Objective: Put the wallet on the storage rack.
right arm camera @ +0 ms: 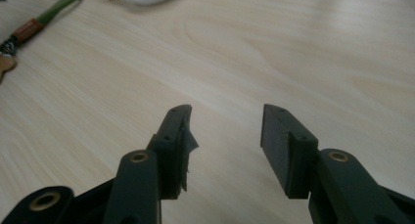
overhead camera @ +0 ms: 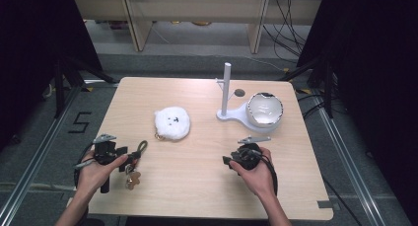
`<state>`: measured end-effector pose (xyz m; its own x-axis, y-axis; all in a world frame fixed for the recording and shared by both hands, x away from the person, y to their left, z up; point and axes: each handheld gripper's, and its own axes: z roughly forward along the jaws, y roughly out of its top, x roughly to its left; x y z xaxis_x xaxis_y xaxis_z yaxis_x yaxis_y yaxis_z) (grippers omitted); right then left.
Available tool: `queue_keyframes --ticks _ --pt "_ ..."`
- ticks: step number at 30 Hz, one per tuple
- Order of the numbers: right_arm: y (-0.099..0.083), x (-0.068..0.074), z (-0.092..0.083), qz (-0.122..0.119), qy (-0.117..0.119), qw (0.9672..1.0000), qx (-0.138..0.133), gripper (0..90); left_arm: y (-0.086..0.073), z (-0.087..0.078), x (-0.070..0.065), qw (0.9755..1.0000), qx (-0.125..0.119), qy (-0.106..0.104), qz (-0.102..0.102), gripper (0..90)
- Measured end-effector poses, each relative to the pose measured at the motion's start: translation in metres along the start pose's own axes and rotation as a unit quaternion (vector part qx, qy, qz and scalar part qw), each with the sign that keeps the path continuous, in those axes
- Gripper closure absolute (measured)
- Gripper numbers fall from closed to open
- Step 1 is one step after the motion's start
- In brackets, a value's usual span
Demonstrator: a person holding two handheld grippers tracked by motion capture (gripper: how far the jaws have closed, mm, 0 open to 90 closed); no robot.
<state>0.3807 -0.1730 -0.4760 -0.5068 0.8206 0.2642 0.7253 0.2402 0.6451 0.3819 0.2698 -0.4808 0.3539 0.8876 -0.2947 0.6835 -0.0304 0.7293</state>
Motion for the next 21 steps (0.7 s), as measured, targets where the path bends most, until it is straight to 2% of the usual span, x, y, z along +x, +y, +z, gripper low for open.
queue_keyframes --ticks 1,2,3,4,5,6,7,8,9,12,15,17,18,19,20,21 --pt "-0.005 0.0 -0.002 0.014 -0.007 0.9999 -0.004 54.5 0.004 0.001 -0.001 1.0 -0.008 -0.001 0.004 33.1" --pt "-0.009 -0.004 -0.005 -0.003 -0.012 0.9999 -0.007 54.1 0.006 0.002 -0.001 0.9999 -0.014 -0.004 0.002 33.1" --pt "-0.011 -0.005 -0.007 0.004 -0.015 0.9999 -0.003 53.9 0.009 0.004 -0.002 0.9998 -0.018 -0.005 0.001 33.2" --pt "-0.013 -0.009 -0.008 -0.004 -0.019 0.9997 -0.013 53.8 0.009 0.004 -0.002 0.9998 -0.018 -0.005 0.001 33.3" --pt "-0.015 -0.01 -0.01 0.005 -0.024 0.9996 -0.01 53.6 0.012 0.005 -0.001 0.9999 -0.013 -0.007 0.002 33.5" --pt "-0.015 -0.01 -0.01 0.005 -0.024 0.9996 -0.01 53.6 0.015 0.008 -0.002 0.9997 -0.022 -0.01 -0.001 33.5" --pt "-0.019 -0.014 -0.012 0.004 -0.034 0.9994 -0.009 53.5 0.02 0.011 -0.002 0.9996 -0.019 -0.019 -0.006 33.7" --pt "-0.021 -0.018 -0.011 -0.002 -0.032 0.9993 -0.017 53.5 0.023 0.014 -0.002 0.9995 -0.021 -0.021 -0.007 33.9" --pt "-0.023 -0.018 -0.012 0.008 -0.045 0.9989 -0.01 53.6 0.025 0.015 -0.002 0.9995 -0.02 -0.023 -0.005 34.1" --pt "-0.026 -0.02 -0.014 0.008 -0.041 0.9991 -0.011 53.7 0.032 0.023 -0.003 0.9993 -0.019 -0.031 -0.01 34.4" --pt "-0.03 -0.025 -0.019 0.014 -0.051 0.9985 -0.013 53.9 0.048 0.034 -0.006 0.9995 -0.005 -0.032 0.003 35.0" --pt "-0.031 -0.025 -0.019 0.015 -0.052 0.9985 -0.009 53.9 0.052 0.037 -0.007 0.9995 -0.004 -0.032 0.003 35.3" --pt "-0.031 -0.027 -0.019 0.007 -0.055 0.9983 -0.014 53.9 0.056 0.04 -0.006 0.9994 0.009 -0.032 0.01 35.3" --pt "-0.031 -0.025 -0.023 0.023 -0.057 0.9981 -0.01 53.9 0.063 0.047 -0.006 0.9993 0.012 -0.034 0.001 35.8" --pt "-0.031 -0.025 -0.023 0.023 -0.057 0.9981 -0.01 53.9 0.063 0.047 -0.006 0.9993 0.012 -0.034 0.001 36.0" --pt "-0.03 -0.026 -0.024 0.022 -0.055 0.9981 -0.013 53.9 0.068 0.053 -0.005 0.999 0.024 -0.038 -0.001 36.2"
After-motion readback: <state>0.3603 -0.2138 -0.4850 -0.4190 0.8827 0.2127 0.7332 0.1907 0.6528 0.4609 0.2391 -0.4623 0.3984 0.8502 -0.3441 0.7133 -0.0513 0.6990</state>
